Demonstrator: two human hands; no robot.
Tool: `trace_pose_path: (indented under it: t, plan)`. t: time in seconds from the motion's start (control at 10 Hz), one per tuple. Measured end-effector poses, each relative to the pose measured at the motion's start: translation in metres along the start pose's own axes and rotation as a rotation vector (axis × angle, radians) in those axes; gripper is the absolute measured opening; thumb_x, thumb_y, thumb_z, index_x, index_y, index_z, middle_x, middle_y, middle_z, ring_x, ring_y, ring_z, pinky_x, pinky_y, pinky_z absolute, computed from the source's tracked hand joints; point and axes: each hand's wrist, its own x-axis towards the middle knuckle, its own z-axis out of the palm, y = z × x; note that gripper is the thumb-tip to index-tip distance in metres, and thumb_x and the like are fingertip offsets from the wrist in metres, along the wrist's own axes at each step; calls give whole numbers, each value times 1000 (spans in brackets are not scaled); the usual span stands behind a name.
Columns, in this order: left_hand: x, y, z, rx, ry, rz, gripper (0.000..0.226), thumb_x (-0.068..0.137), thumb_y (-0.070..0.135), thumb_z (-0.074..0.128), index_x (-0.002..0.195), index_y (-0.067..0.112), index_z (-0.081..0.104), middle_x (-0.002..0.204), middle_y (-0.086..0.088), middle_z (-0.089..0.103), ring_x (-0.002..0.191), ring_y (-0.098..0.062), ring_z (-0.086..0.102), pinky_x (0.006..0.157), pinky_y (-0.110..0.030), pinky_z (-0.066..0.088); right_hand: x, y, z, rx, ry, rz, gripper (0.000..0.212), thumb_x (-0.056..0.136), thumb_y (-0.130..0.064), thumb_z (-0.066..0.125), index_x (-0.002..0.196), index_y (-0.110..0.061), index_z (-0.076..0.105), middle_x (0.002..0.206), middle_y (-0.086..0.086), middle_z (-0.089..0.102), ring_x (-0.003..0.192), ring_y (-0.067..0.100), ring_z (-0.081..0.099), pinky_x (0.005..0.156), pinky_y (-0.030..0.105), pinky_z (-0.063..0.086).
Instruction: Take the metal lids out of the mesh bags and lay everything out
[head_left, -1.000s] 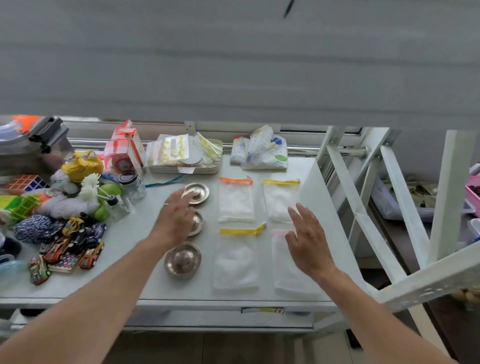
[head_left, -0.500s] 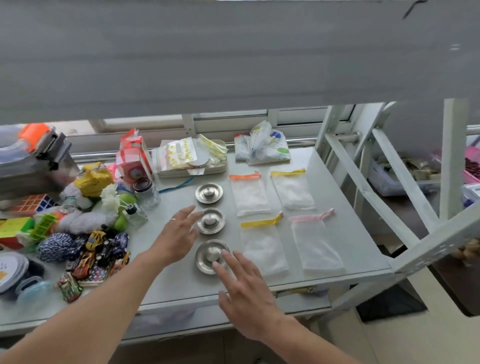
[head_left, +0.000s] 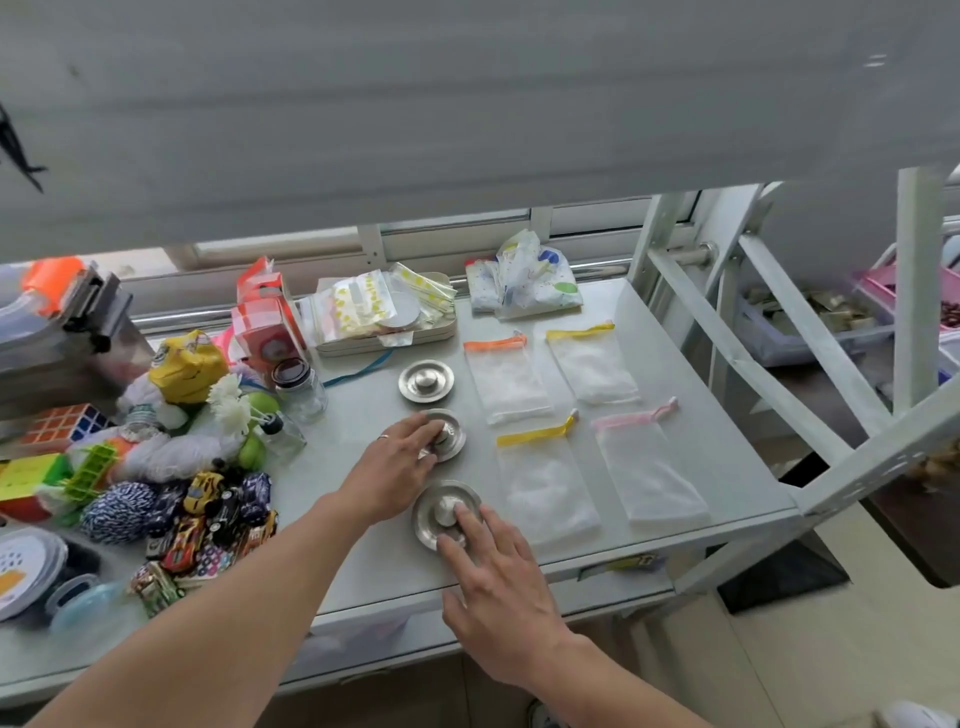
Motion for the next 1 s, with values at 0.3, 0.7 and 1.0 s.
trace_pose_path:
  t: [0.3, 0.7, 1.0]
  plan:
    - [46, -5, -29, 23, -93, -132, 56, 104, 31, 38, 159, 27, 28, 172, 0, 13, 157, -21, 16, 124, -40, 19, -5, -3, 3, 44, -21, 36, 65, 74, -42, 57, 136, -27, 50, 153, 8, 44, 136, 34, 44, 107, 49, 40]
    - [61, -3, -32, 87, -151, -162, 54, 105, 32, 33, 159, 28, 28, 173, 3, 7, 155, -25, 22, 123, -40, 23, -3, -6, 9, 24, 4, 41, 69, 72, -46, 58, 138, -28, 48, 154, 8, 43, 137, 34, 44, 108, 45, 18]
    - [-15, 12, -21, -362, 389, -218, 43, 100, 13, 47, 142, 14, 54, 161, -9, 40, 149, -24, 35, 122, -42, 29, -46, 5, -2, 236, 234, 51, 55, 71, -28, 66, 125, -18, 64, 141, 8, 56, 128, 25, 52, 106, 38, 42]
